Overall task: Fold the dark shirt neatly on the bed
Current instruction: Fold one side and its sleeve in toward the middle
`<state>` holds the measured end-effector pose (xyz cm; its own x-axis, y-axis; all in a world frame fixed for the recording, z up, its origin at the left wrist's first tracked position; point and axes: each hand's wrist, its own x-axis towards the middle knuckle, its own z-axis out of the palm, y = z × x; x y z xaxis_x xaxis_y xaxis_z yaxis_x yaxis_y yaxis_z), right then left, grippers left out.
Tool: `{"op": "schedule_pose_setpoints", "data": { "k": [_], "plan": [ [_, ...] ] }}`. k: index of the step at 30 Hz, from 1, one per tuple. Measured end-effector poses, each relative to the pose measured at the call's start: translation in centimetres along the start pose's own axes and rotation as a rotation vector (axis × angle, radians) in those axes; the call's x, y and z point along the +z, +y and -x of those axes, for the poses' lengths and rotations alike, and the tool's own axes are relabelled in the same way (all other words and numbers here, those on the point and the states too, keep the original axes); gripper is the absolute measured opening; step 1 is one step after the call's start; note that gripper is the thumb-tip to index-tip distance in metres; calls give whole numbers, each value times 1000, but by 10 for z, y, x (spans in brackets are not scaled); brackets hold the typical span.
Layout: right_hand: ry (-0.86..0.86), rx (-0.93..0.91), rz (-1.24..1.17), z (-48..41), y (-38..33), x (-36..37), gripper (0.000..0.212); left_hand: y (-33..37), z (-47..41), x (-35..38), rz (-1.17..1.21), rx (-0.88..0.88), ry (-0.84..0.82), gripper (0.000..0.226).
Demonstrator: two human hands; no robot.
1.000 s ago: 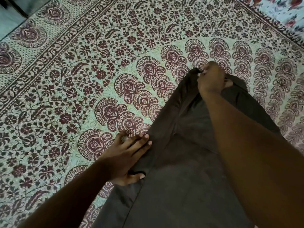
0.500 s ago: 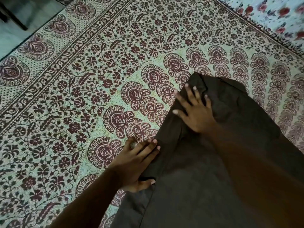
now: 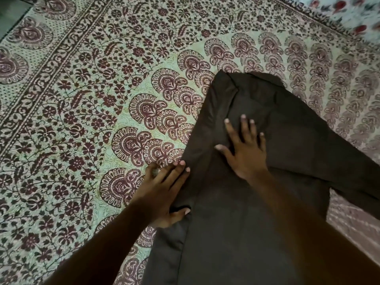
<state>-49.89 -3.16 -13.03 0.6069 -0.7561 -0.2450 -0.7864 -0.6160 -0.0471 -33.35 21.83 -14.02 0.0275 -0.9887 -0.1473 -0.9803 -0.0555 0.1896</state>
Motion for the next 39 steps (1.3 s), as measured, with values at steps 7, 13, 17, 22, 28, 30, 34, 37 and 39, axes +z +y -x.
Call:
{"op": "schedule_pose_setpoints", "data": {
  "k": [7,13,17,22,28,30,34,37,39],
  "plan": [
    [-30,363,-232,16,59,-26,83,6,-1,-11,-62,-28,-52,106],
    [23,292,-339,79,105,-16,76,18,-19,-32,-90,-32,12,84],
    [191,352,-501,116,158,-8,57,54,-77,-51,-99,51,107,67],
    [321,441,-624,148,235,-15,44,136,-168,-50,-67,157,67,68],
    [353,626,-501,167,318,-27,40,255,-256,-39,-39,246,-29,74],
    [320,669,-408,168,336,-24,42,283,-274,-35,-34,249,-55,74],
    [293,877,-375,160,361,-21,60,321,-296,-21,26,110,-183,76],
    [172,1079,-501,144,371,-21,84,324,-293,-5,22,93,-148,76],
    [168,1101,-569,134,372,-19,85,319,-289,3,86,112,-78,74]
  ]
}}
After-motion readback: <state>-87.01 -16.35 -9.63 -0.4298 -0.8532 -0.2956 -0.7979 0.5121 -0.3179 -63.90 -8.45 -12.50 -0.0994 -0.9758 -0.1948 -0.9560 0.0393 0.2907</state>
